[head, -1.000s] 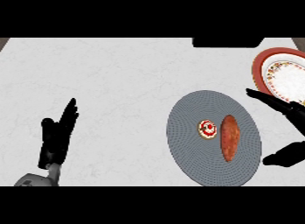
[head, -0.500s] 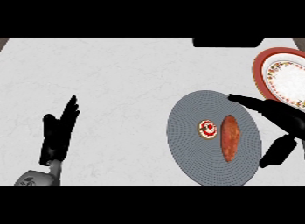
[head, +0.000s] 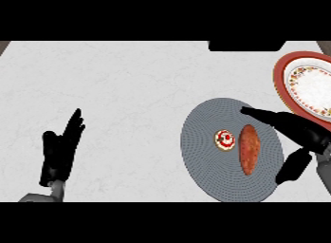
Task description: Pick the sweet potato from the placemat and place it in the plate
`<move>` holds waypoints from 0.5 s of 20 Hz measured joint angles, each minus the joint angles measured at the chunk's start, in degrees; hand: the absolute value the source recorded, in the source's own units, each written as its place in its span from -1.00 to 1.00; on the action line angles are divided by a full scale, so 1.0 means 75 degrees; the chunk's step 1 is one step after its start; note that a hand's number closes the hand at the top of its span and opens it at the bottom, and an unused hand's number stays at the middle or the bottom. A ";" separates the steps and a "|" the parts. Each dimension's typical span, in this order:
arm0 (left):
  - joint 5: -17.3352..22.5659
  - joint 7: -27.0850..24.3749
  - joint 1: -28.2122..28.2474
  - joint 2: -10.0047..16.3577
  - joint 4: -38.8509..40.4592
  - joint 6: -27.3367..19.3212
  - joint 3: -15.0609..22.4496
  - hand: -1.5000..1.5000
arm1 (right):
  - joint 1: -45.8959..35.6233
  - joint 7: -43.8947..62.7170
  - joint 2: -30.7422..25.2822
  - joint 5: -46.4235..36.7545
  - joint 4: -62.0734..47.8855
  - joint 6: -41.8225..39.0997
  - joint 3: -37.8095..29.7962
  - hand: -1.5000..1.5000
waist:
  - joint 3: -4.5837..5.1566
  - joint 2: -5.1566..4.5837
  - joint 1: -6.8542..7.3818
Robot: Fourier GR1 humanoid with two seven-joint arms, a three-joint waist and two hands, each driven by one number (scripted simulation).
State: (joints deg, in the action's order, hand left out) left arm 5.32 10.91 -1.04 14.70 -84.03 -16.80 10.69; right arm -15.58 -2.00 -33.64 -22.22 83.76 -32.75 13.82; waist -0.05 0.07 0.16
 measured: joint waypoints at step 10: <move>-0.0358 0.0107 0.0025 -0.0238 -0.0090 0.0342 -0.0354 0.00 | -0.0044 -0.0465 0.0764 -0.1039 -0.0631 -0.0145 -0.0223 -1.00 | 0.0005 -0.0008 0.0003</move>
State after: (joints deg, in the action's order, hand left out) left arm 2.64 11.72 -0.85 12.91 -84.71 -14.24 8.03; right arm -15.90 -5.49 -27.92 -30.01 79.02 -33.84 12.15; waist -0.01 0.01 0.19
